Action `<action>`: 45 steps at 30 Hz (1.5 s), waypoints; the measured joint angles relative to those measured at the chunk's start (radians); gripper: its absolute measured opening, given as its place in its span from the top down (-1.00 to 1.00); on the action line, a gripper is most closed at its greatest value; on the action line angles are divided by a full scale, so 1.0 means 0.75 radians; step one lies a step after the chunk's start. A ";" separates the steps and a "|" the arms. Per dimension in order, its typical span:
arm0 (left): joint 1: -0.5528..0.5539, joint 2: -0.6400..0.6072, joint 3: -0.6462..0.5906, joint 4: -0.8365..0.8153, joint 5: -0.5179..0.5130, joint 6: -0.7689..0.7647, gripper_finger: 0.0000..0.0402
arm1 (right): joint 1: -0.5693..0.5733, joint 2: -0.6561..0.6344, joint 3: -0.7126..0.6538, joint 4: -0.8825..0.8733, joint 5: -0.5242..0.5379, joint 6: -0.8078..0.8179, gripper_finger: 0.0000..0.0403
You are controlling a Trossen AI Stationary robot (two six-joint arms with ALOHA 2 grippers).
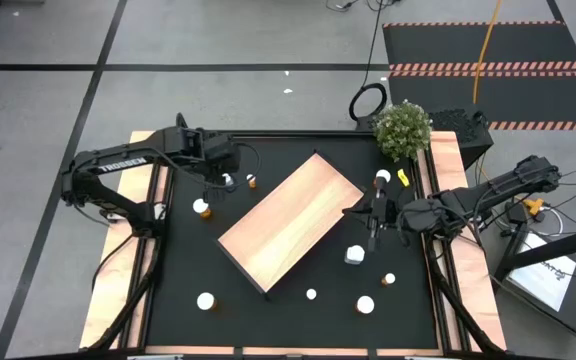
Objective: Pick and place medicine bottles onto shelf by color
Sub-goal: Put the white pill bottle on the shelf
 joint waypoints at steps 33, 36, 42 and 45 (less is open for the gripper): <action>-0.561 0.013 0.103 0.383 0.014 0.431 0.07 | -0.194 0.681 0.139 0.824 -0.388 0.032 0.01; -0.569 0.013 0.103 0.410 0.014 0.462 0.07 | -0.193 0.751 0.192 0.824 -0.389 0.028 -0.15; -0.569 0.013 0.103 0.424 0.014 0.466 0.07 | -0.181 0.833 0.278 0.826 -0.384 -0.037 -0.31; -0.570 0.013 0.103 0.478 0.014 0.450 0.07 | -0.179 0.835 0.288 0.826 -0.348 -0.068 -0.33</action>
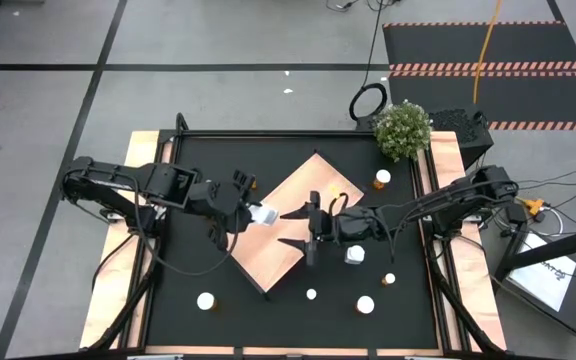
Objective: Pick and place medicine bottles onto shelf by color
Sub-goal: Put the white pill bottle on the shelf
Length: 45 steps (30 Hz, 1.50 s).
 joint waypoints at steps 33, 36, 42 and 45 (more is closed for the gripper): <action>-0.032 0.150 -0.002 0.327 -0.063 -0.356 0.07 | 0.074 -0.002 0.000 -0.032 0.306 -0.289 -0.29; -0.037 0.149 -0.002 0.363 -0.054 -0.349 0.07 | 0.066 -0.003 0.000 -0.026 0.250 -0.275 -0.20; -0.053 0.148 -0.002 0.375 -0.047 -0.355 0.07 | 0.063 -0.003 0.000 -0.024 0.206 -0.265 -0.07; -0.060 0.148 -0.002 0.379 -0.045 -0.357 0.06 | 0.063 -0.003 0.000 -0.027 0.184 -0.249 -0.09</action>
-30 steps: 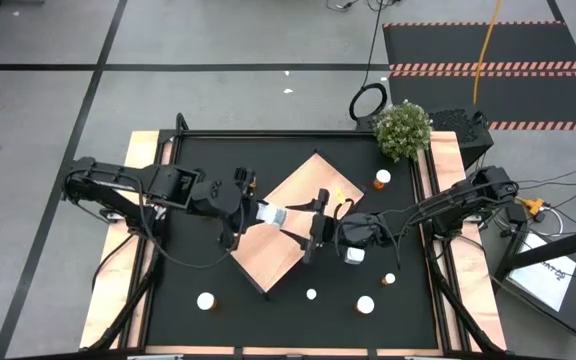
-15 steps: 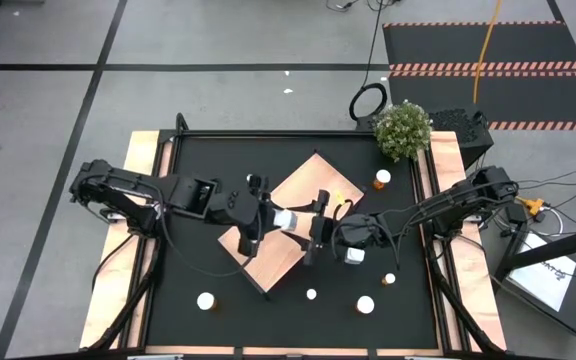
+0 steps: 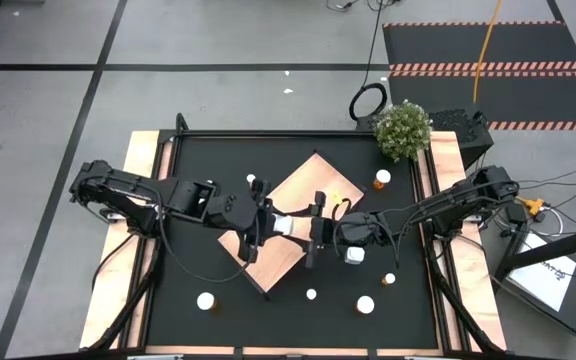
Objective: Pick and place medicine bottles onto shelf by color
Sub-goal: Put the white pill bottle on the shelf
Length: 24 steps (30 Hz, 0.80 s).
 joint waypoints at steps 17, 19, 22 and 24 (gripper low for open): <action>-0.129 -0.001 0.000 0.069 -0.042 0.068 -0.75 | -0.037 -0.169 -0.002 -0.327 -0.622 0.096 -0.11; -0.129 0.016 0.001 0.105 -0.032 0.099 -0.74 | -0.040 -0.190 -0.002 -0.378 -0.698 0.069 -0.11; -0.129 0.051 0.001 0.158 0.055 0.152 -0.69 | -0.040 -0.194 -0.002 -0.395 -0.761 0.067 -0.11; -0.129 0.084 0.001 0.234 0.112 0.179 -0.63 | -0.040 -0.194 -0.002 -0.395 -0.784 0.049 -0.12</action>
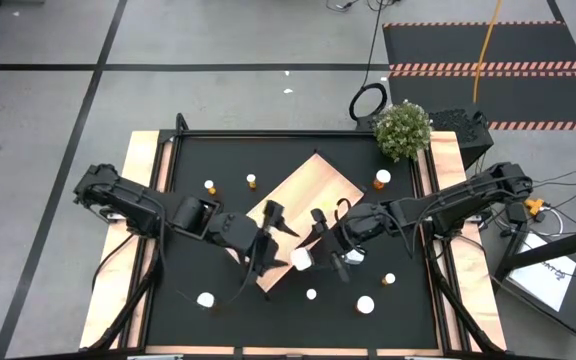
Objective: Pick and place medicine bottles onto shelf by color
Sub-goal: Put the white pill bottle on the shelf
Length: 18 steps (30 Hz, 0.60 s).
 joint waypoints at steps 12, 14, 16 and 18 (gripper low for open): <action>0.000 0.153 0.000 0.046 0.021 0.165 -0.34 | 0.000 0.006 0.000 -0.039 -0.016 0.031 -0.12; 0.001 0.156 0.000 0.044 0.026 0.186 -0.28 | 0.000 0.006 0.000 -0.040 -0.034 0.035 -0.12; 0.001 0.154 0.000 0.045 0.030 0.196 -0.21 | -0.001 0.006 0.000 -0.037 -0.034 0.032 -0.12; 0.001 0.154 0.000 0.047 0.033 0.196 -0.12 | 0.000 0.006 0.000 -0.034 -0.036 0.032 -0.12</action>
